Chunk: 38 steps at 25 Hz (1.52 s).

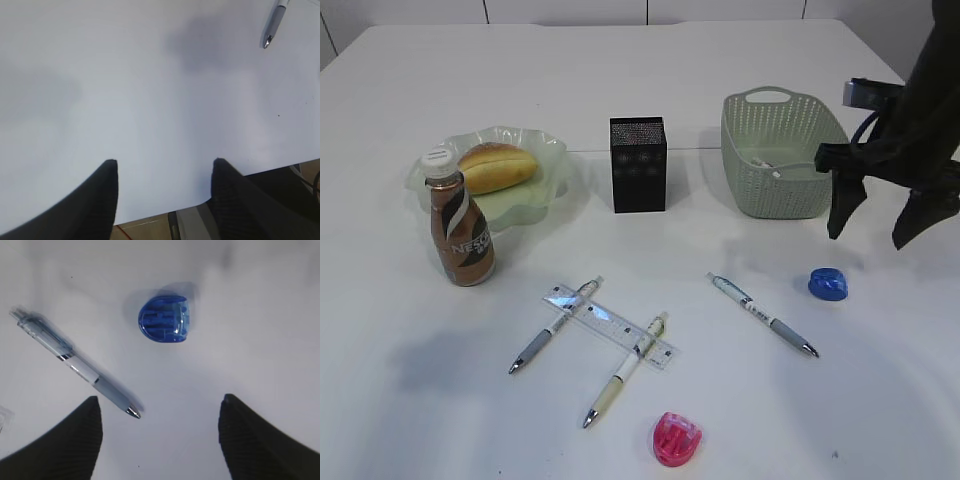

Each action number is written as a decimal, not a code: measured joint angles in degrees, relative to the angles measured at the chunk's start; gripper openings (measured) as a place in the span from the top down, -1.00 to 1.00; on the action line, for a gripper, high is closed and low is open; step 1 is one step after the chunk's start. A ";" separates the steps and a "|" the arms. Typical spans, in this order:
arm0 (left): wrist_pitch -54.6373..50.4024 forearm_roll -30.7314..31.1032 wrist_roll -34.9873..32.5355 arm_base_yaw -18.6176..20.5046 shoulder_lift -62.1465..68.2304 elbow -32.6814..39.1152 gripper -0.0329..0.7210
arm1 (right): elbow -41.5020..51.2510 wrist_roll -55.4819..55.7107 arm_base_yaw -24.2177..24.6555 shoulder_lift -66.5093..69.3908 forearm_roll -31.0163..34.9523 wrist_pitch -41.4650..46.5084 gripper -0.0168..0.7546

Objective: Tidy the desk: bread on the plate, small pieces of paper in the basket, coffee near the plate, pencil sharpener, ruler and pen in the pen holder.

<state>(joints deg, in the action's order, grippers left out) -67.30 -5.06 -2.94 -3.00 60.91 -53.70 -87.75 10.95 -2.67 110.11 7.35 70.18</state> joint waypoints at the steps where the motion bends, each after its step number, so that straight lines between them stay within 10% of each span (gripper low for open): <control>1: -0.09 0.00 0.00 0.00 0.00 0.00 -0.18 | -1.35 0.00 -0.96 1.97 -0.40 -0.03 -0.51; 38: -0.70 0.00 0.00 0.00 -0.22 0.00 -0.18 | -8.31 0.57 -4.02 15.80 -6.64 -0.37 -0.51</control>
<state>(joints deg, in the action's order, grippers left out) -68.00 -5.06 -2.94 -3.00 60.69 -53.70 -96.06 11.52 -6.68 125.91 0.71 69.80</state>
